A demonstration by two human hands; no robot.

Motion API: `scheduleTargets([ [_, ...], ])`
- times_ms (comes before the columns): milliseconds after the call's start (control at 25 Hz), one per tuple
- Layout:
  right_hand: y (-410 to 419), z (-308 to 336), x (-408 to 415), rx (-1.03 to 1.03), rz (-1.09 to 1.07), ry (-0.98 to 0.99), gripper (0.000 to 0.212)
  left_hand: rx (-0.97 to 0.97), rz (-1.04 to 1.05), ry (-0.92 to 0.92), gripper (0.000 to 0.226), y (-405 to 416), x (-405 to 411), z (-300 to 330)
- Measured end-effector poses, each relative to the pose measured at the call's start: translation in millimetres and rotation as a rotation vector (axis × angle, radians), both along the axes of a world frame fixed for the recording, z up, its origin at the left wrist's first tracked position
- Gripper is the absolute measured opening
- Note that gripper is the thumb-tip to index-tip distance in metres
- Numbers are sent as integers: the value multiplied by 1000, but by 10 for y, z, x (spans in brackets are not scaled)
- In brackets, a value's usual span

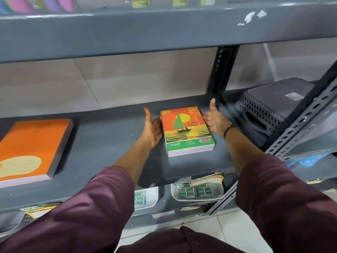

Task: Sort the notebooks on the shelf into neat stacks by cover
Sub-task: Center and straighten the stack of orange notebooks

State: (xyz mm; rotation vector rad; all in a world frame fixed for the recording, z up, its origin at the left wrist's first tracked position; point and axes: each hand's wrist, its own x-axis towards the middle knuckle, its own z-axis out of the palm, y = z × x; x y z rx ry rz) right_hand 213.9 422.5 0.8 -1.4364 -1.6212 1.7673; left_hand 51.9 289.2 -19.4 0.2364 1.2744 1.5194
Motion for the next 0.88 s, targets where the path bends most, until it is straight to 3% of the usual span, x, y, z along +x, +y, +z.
scheduleTargets([
  [120, -176, 136, -237, 490, -231, -144, 68, 9, 65, 3, 93, -157, -68, -19],
  [240, -512, 193, -717, 601, -178, -14, 63, -13, 126, 145, 76, -435, -220, -25],
  [360, -1024, 133, -1317, 305, -60, 226, 57, -52, 246, 326, 26, -868, -521, 82],
  [400, -1231, 94, -1512, 201, -23, 251, 55, -64, 284, 375, 18, -1043, -656, 112],
  [680, -2519, -214, -2521, -205, 225, 271, 74, -73, 531, 650, 20, -2527, -1712, 212],
  [880, -3327, -335, -3082, -319, 221, 277, 74, -344, 869, 941, 24, -3596, -2527, 54],
])
